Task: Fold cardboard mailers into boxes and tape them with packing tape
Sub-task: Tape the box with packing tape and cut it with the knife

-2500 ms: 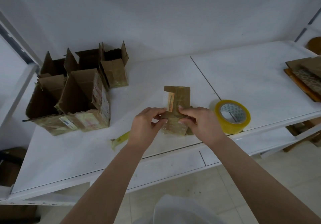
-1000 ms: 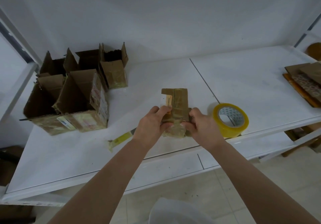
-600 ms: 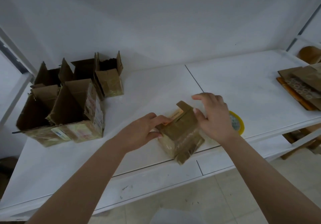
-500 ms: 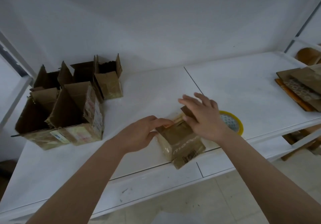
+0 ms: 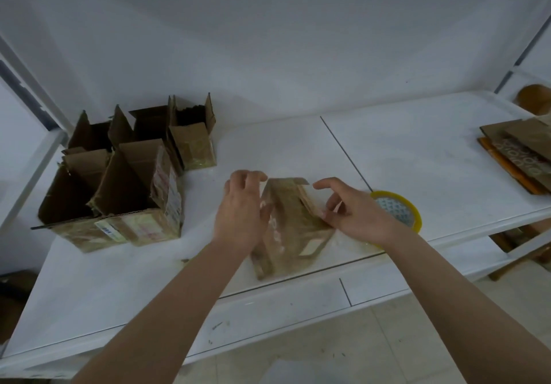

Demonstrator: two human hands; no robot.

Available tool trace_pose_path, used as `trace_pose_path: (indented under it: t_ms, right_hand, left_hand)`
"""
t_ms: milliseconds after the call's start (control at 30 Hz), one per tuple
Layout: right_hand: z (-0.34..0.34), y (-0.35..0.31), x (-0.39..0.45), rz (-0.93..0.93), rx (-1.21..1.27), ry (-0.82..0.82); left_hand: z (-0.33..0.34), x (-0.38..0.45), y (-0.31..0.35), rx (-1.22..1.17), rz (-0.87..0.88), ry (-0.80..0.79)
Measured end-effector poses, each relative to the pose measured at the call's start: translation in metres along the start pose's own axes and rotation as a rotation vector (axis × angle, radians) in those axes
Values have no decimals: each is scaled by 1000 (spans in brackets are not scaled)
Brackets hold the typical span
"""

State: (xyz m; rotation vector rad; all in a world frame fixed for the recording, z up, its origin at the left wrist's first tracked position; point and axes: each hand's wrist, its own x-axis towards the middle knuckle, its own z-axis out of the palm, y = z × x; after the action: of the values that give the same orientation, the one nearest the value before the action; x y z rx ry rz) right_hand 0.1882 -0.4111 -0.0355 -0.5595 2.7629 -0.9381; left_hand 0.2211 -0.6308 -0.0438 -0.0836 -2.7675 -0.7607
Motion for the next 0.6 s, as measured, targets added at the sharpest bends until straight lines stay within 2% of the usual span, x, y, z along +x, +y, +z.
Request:
trace_pose_path:
  t_ms: [67, 167, 300, 433, 533, 600]
  right_hand:
    - [12, -4, -6, -43, 63, -2]
    - [27, -9, -10, -64, 78, 76]
    - [28, -16, -15, -57, 123, 139]
    - [32, -23, -17, -62, 78, 82]
    - [35, -18, -19, -71, 56, 109]
    - [37, -15, -21, -93, -54, 134]
  left_hand:
    - [8, -3, 2, -158, -45, 26]
    - [12, -3, -4, -255, -78, 20]
    - [2, -6, -14, -603, -149, -147]
    - [6, -18, -13, -460, -8, -273]
    - [5, -23, -18, -518, -23, -218]
    - [4, -29, -21, -565, 14, -199]
